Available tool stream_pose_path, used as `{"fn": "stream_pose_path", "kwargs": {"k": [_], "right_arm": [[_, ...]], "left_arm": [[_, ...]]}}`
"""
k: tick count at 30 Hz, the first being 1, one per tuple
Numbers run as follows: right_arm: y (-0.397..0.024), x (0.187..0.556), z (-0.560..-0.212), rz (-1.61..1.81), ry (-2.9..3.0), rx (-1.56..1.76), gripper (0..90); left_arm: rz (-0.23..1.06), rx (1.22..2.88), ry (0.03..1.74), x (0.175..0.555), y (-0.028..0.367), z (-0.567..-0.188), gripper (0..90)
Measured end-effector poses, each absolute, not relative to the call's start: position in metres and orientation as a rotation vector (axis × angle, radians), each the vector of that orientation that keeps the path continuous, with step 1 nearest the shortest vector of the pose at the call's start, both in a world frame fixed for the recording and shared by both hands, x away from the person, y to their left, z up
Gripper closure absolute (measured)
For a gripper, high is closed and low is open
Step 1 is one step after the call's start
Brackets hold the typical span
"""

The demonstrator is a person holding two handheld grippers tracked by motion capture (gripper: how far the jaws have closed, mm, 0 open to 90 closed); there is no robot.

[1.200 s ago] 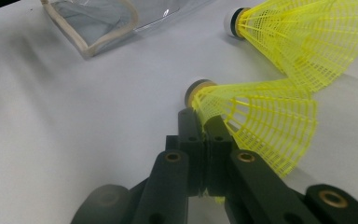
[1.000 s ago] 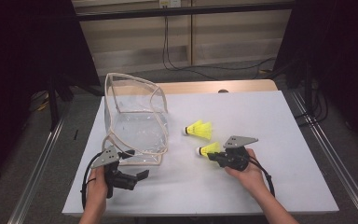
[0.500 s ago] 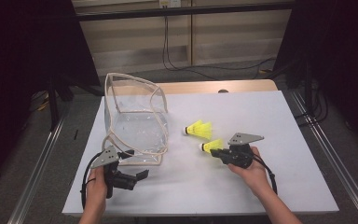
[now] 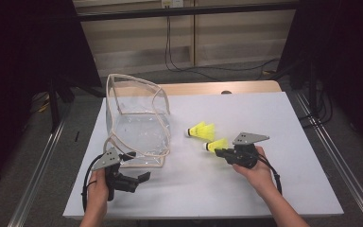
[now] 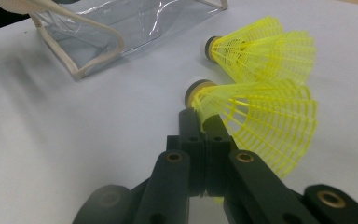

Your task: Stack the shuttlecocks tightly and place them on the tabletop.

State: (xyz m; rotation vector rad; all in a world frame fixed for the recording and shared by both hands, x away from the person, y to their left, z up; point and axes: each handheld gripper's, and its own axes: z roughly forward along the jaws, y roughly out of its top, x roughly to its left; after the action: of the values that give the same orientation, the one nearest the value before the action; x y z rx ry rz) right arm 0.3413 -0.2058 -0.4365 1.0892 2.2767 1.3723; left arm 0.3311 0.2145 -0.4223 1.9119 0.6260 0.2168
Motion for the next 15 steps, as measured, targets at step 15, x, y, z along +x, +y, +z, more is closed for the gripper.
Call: {"fn": "stream_pose_path", "kwargs": {"k": [15], "right_arm": [[-0.2141,0.349,-0.429,1.379,2.236,1.11,89.3]], "left_arm": [[0.213,1.909,0.627,0.3311,0.2145,-0.4223,3.2]]}}
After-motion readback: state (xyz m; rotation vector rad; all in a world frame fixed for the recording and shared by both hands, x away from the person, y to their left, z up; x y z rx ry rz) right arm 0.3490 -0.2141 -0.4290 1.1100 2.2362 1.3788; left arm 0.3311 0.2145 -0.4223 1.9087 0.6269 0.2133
